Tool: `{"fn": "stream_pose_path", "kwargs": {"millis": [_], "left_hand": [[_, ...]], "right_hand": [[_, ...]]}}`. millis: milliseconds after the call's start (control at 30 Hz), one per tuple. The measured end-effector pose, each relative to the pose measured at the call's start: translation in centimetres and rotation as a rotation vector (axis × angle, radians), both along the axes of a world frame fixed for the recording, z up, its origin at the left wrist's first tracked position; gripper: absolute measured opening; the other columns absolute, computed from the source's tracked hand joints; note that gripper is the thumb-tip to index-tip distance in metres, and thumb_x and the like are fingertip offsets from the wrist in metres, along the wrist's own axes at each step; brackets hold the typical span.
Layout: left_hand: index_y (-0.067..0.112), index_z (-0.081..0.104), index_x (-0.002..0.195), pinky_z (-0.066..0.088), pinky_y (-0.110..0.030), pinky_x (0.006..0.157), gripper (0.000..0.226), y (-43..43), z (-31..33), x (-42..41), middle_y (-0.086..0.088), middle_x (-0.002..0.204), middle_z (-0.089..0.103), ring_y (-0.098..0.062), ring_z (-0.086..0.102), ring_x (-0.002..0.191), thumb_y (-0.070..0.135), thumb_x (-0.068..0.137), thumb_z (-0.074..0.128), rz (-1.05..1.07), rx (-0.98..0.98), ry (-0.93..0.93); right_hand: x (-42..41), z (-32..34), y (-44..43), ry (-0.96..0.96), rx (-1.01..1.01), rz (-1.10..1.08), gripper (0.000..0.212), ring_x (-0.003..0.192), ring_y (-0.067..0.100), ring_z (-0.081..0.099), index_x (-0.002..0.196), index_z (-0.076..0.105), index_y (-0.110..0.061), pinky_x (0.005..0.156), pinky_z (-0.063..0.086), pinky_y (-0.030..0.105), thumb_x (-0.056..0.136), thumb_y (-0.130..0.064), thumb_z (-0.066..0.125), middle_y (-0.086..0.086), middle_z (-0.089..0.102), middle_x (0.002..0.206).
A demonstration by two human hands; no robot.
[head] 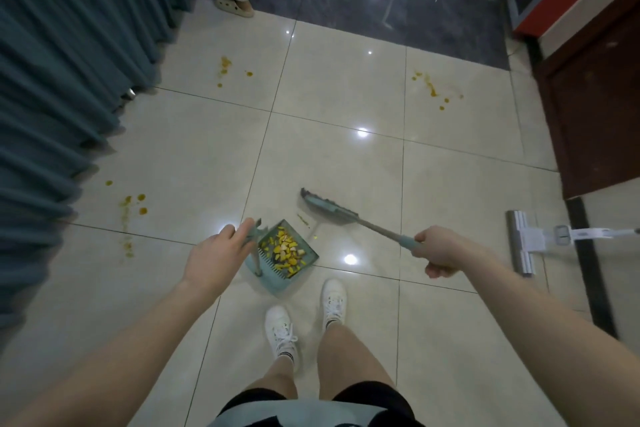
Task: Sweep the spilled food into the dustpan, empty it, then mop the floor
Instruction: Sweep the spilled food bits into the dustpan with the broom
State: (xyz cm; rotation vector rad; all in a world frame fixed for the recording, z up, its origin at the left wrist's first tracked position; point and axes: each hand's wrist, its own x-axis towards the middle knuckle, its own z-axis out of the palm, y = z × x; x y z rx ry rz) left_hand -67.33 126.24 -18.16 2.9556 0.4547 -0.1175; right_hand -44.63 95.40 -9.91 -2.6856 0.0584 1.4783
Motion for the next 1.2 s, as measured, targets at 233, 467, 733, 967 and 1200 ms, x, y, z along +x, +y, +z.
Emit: {"fn": "stream_pose_path", "kwargs": {"millis": [233, 467, 733, 967, 1200], "left_hand": [[0.019, 0.057, 0.117, 0.022, -0.025, 0.04, 0.044, -0.4, -0.5, -3.0, -0.008, 0.076, 0.054, -0.031, 0.05, 0.046, 0.031, 0.087, 0.027, -0.019, 0.032, 0.02], [0.017, 0.056, 0.113, 0.027, -0.026, 0.035, 0.047, -0.5, -0.2, -2.1, -0.009, 0.073, 0.053, -0.032, 0.048, 0.041, 0.03, 0.092, 0.016, 0.013, 0.023, -0.014], [0.022, 0.045, 0.107, 0.019, -0.017, 0.038, 0.033, 0.4, -0.6, -3.3, -0.003, 0.06, 0.044, -0.029, 0.031, 0.028, 0.046, 0.085, 0.039, 0.052, 0.014, -0.076], [0.024, 0.045, 0.112, 0.023, -0.019, 0.036, 0.033, 0.8, -0.5, -5.1, -0.002, 0.061, 0.048, -0.031, 0.044, 0.03, 0.045, 0.087, 0.038, 0.014, 0.025, -0.058], [0.024, 0.044, 0.112, 0.03, -0.022, 0.032, 0.032, 0.8, -1.4, -7.0, -0.001, 0.067, 0.05, -0.029, 0.046, 0.032, 0.044, 0.088, 0.039, 0.018, 0.041, -0.039]], "right_hand": [[-5.3, -4.7, -2.3, 0.069, -0.046, 0.036, 0.027, 0.035, 0.016, 0.04, 0.12, 0.055, -0.007, 0.039, 0.033, 0.02, 0.096, -0.013, 0.043, 0.007, 0.049, 0.055], [-4.9, -0.5, -3.1, 0.198, -0.076, 0.237, 0.024, 0.04, 0.015, 0.038, 0.118, 0.057, -0.019, 0.042, 0.031, 0.021, 0.096, -0.019, 0.046, 0.003, 0.048, 0.061], [-2.3, 3.3, -4.3, 0.018, -0.03, 0.295, 0.032, 0.043, 0.015, 0.039, 0.126, 0.059, -0.025, 0.042, 0.034, 0.023, 0.096, -0.024, 0.051, 0.003, 0.049, 0.062], [-2.4, 1.7, -5.2, -0.004, 0.005, 0.114, 0.027, 0.04, 0.017, 0.034, 0.117, 0.061, -0.012, 0.042, 0.028, 0.019, 0.096, -0.019, 0.046, 0.007, 0.047, 0.059], [-5.7, -0.8, -4.3, 0.067, -0.065, 0.158, 0.014, 0.037, 0.017, 0.036, 0.094, 0.056, -0.006, 0.04, 0.029, 0.019, 0.094, -0.012, 0.044, 0.006, 0.045, 0.051]]}}
